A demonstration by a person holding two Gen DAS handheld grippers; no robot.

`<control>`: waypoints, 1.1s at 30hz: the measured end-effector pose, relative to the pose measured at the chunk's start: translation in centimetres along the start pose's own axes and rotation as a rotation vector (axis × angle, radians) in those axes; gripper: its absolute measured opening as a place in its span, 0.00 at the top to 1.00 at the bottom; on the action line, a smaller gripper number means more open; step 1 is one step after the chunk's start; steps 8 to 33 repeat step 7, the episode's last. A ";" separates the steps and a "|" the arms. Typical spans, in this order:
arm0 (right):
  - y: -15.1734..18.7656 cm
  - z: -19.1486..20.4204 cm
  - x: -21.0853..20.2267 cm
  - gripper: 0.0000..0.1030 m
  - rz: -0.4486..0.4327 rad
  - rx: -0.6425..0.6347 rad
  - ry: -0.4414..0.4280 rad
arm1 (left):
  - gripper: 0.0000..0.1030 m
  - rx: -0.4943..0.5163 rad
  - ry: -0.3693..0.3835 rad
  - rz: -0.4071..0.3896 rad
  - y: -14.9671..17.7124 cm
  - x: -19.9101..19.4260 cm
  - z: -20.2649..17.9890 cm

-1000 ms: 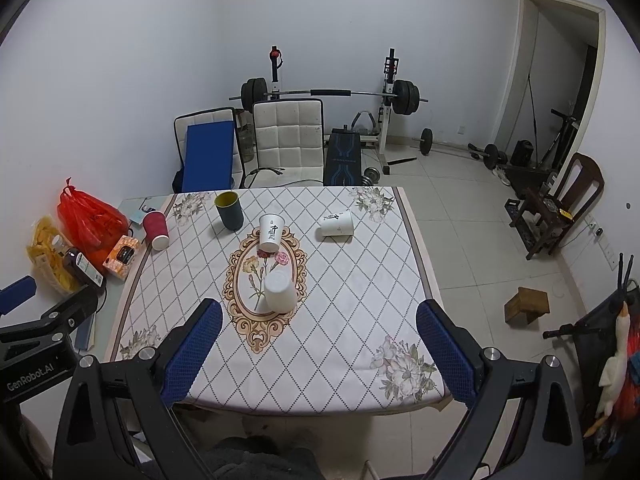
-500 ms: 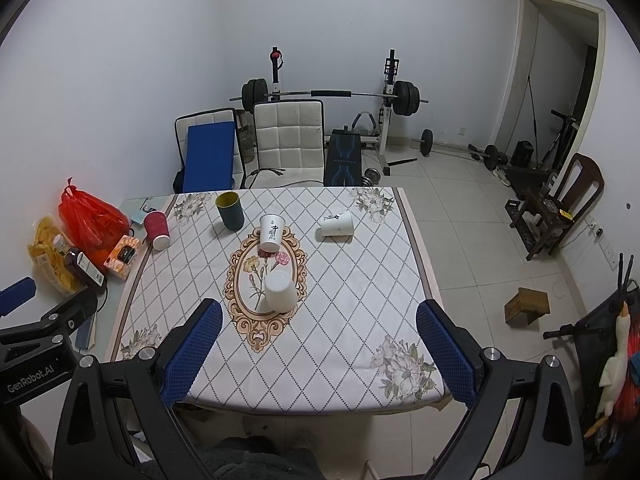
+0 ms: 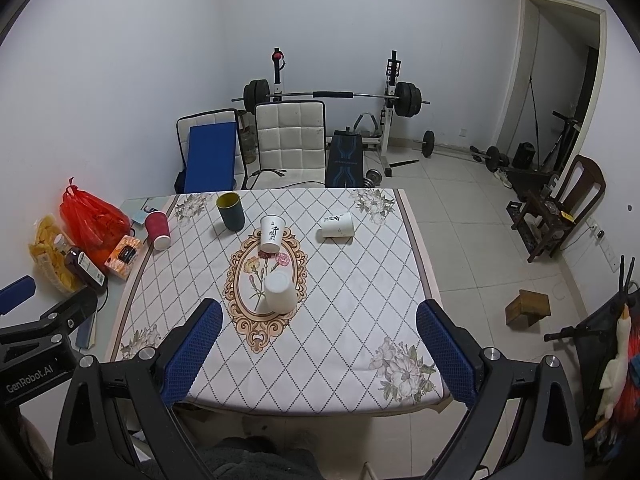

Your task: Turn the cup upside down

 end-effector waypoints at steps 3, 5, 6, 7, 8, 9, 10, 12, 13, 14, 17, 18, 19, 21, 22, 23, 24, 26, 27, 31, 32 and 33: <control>-0.1 0.0 -0.1 0.03 0.000 -0.002 -0.003 | 0.00 -0.003 -0.003 -0.002 -0.2 -0.1 0.1; -0.1 0.0 -0.1 0.03 0.001 -0.003 -0.004 | 0.00 -0.003 -0.001 -0.001 0.0 -0.1 0.0; -0.1 0.0 -0.1 0.03 0.000 -0.003 -0.004 | 0.00 -0.005 -0.001 -0.001 -0.1 -0.2 -0.1; -0.1 0.0 0.0 0.03 0.001 -0.003 -0.005 | 0.00 -0.004 0.000 0.000 -0.1 -0.2 -0.1; -0.1 0.0 0.0 0.03 0.001 -0.003 -0.005 | 0.00 -0.004 0.000 0.000 -0.1 -0.2 -0.1; -0.1 0.0 0.0 0.03 0.001 -0.003 -0.005 | 0.00 -0.004 0.000 0.000 -0.1 -0.2 -0.1; -0.1 0.0 0.0 0.03 0.001 -0.003 -0.005 | 0.00 -0.004 0.000 0.000 -0.1 -0.2 -0.1; -0.1 0.0 0.0 0.03 0.001 -0.003 -0.005 | 0.00 -0.004 0.000 0.000 -0.1 -0.2 -0.1; -0.1 0.0 0.0 0.03 0.001 -0.003 -0.005 | 0.00 -0.004 0.000 0.000 -0.1 -0.2 -0.1; -0.1 0.0 0.0 0.03 0.001 -0.003 -0.005 | 0.00 -0.004 0.000 0.000 -0.1 -0.2 -0.1; -0.1 0.0 0.0 0.03 0.001 -0.003 -0.005 | 0.00 -0.004 0.000 0.000 -0.1 -0.2 -0.1; -0.1 0.0 0.0 0.03 0.001 -0.003 -0.005 | 0.00 -0.004 0.000 0.000 -0.1 -0.2 -0.1; -0.1 0.0 0.0 0.03 0.001 -0.003 -0.005 | 0.00 -0.004 0.000 0.000 -0.1 -0.2 -0.1; -0.1 0.0 0.0 0.03 0.001 -0.003 -0.005 | 0.00 -0.004 0.000 0.000 -0.1 -0.2 -0.1; -0.1 0.0 0.0 0.03 0.001 -0.003 -0.005 | 0.00 -0.004 0.000 0.000 -0.1 -0.2 -0.1; -0.1 0.0 0.0 0.03 0.001 -0.003 -0.005 | 0.00 -0.004 0.000 0.000 -0.1 -0.2 -0.1; -0.1 0.0 0.0 0.03 0.001 -0.003 -0.005 | 0.00 -0.004 0.000 0.000 -0.1 -0.2 -0.1; -0.1 0.0 0.0 0.03 0.001 -0.003 -0.005 | 0.00 -0.004 0.000 0.000 -0.1 -0.2 -0.1; -0.1 0.0 0.0 0.03 0.001 -0.003 -0.005 | 0.00 -0.004 0.000 0.000 -0.1 -0.2 -0.1; -0.1 0.0 0.0 0.03 0.001 -0.003 -0.005 | 0.00 -0.004 0.000 0.000 -0.1 -0.2 -0.1; -0.1 0.0 0.0 0.03 0.001 -0.003 -0.005 | 0.00 -0.004 0.000 0.000 -0.1 -0.2 -0.1; -0.1 0.0 0.0 0.03 0.001 -0.003 -0.005 | 0.00 -0.004 0.000 0.000 -0.1 -0.2 -0.1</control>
Point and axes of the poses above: each gripper's, at about its wrist camera, not at the fingertips, and x roughly the way its jaws point, z to its left, y to its underside, the point moved 8 cm from there along x, roughly the way its jaws point, and after that the axes turned 3 degrees about z, right-handed, at the moved point
